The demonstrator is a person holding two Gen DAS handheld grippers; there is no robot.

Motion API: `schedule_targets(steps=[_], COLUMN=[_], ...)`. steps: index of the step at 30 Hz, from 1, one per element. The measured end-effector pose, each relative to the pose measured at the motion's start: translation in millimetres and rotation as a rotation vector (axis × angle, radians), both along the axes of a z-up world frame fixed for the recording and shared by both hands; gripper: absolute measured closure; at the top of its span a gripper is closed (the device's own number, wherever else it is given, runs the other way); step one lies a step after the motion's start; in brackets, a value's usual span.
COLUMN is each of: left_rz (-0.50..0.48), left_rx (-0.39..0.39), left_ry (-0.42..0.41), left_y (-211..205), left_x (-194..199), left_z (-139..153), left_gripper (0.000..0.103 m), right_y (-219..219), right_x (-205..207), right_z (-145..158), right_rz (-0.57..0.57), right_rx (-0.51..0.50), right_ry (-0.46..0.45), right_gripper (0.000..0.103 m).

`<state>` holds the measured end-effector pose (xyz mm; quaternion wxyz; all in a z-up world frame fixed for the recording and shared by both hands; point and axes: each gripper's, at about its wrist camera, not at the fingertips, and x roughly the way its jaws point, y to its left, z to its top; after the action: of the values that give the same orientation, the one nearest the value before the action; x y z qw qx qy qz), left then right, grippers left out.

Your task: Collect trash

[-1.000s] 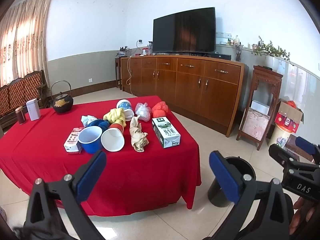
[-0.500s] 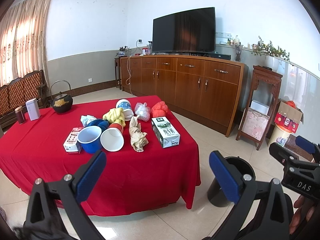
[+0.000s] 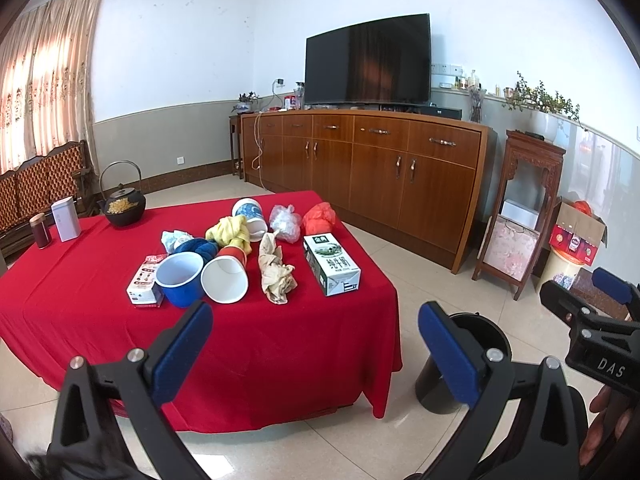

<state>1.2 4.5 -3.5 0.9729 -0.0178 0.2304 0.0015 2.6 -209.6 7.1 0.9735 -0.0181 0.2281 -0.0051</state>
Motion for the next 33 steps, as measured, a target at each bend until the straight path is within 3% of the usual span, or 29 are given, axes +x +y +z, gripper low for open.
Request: schedule_targets(steps=[33], left_rz=[-0.002], left_rx=[-0.001], left_ry=[0.006], left_y=[-0.9], left_x=[1.1], left_z=[-1.0], left_gripper=[0.0], right_y=[-0.7], right_x=[0.6], right_z=[2.3], right_rz=[-0.004], right_rx=[0.001], right_ry=[0.004], right_gripper=[0.0])
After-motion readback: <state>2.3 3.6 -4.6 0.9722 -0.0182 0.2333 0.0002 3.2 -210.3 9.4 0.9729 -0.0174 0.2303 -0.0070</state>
